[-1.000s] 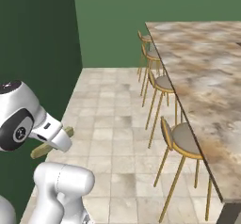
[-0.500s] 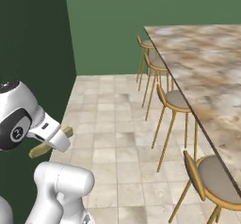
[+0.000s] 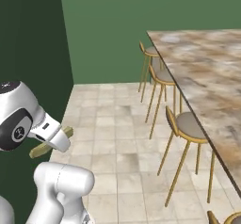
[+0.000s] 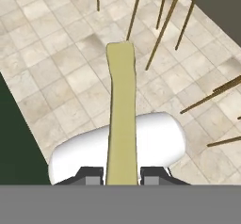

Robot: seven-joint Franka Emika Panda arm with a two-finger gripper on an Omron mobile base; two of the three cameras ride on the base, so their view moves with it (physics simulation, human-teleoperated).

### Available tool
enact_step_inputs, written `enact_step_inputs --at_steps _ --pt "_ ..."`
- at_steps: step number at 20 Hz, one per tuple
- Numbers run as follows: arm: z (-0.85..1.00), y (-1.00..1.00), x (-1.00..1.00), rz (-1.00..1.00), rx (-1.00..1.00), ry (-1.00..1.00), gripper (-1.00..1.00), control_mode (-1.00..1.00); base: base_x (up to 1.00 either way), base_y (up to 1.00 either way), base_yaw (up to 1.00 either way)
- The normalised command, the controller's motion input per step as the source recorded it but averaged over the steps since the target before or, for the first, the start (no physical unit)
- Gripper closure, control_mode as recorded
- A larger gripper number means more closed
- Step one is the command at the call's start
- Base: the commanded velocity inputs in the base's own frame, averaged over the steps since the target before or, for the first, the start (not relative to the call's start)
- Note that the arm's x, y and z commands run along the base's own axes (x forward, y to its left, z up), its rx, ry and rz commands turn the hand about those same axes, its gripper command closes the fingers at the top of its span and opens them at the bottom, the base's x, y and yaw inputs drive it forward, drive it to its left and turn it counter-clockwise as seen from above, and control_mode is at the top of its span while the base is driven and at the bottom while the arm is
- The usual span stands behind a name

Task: Retrieve the butter from the fridge and place it on a plate on the dining table. Then retrieve the butter knife by the fridge and place it near the plate.

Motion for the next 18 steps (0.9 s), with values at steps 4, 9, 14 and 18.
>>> enact_step_inputs --at_steps 4,9,14,18 --pt "0.00 0.00 0.00 0.00 0.00 0.00 1.00 1.00 1.00 0.01 0.00" --pt "0.00 0.00 0.00 0.00 0.00 0.00 1.00 1.00 1.00 0.19 -0.02" --pt "0.00 0.00 0.00 0.00 0.00 0.00 1.00 1.00 1.00 0.31 -0.08" --pt "0.00 0.00 0.00 0.00 0.00 0.00 1.00 1.00 1.00 0.33 -0.09"
